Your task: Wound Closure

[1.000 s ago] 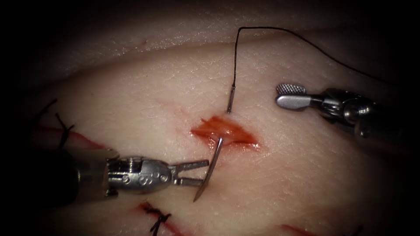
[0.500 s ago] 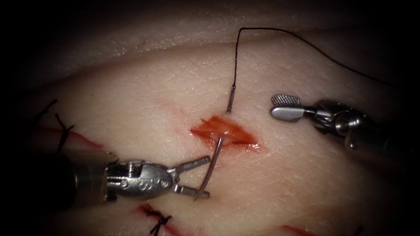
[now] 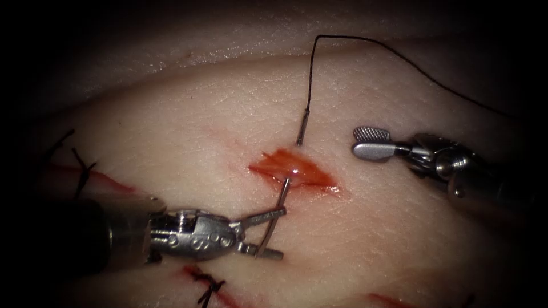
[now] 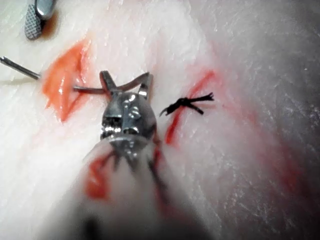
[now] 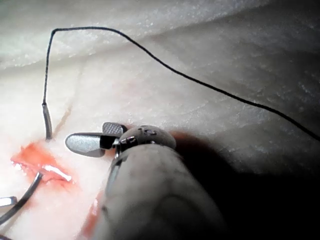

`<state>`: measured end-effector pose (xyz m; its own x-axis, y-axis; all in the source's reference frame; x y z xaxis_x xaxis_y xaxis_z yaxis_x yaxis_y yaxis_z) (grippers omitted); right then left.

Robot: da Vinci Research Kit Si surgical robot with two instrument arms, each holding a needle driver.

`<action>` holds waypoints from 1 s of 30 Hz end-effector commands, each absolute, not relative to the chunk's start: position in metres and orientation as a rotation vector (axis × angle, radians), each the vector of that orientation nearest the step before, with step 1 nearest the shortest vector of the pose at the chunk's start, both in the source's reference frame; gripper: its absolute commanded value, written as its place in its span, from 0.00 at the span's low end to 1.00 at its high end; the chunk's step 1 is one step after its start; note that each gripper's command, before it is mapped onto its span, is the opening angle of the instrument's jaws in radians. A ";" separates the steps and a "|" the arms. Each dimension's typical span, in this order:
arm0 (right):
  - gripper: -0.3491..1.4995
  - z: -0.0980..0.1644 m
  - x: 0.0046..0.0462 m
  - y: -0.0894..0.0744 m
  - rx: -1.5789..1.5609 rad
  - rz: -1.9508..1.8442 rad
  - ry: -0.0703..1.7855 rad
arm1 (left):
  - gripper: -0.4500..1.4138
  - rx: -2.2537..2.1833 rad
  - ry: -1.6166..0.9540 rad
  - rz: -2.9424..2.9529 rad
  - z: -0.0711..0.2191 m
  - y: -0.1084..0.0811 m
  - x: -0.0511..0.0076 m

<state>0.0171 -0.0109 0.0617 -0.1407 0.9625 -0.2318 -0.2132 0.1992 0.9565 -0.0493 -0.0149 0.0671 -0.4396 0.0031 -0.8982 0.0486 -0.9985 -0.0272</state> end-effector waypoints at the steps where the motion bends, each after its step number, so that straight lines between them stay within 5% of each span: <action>1: 0.65 0.062 0.0180 -0.011 0.821 1.246 1.276 | 0.47 1.656 0.072 -2.638 0.068 -0.015 -0.0501; 9: 0.62 0.062 0.0180 -0.011 0.822 1.245 1.276 | 0.00 1.602 0.230 -2.718 0.067 -0.015 -0.0506; 30: 0.48 0.063 0.0188 -0.012 0.844 1.251 1.253 | 0.00 1.935 0.950 -2.728 0.056 -0.016 -0.0507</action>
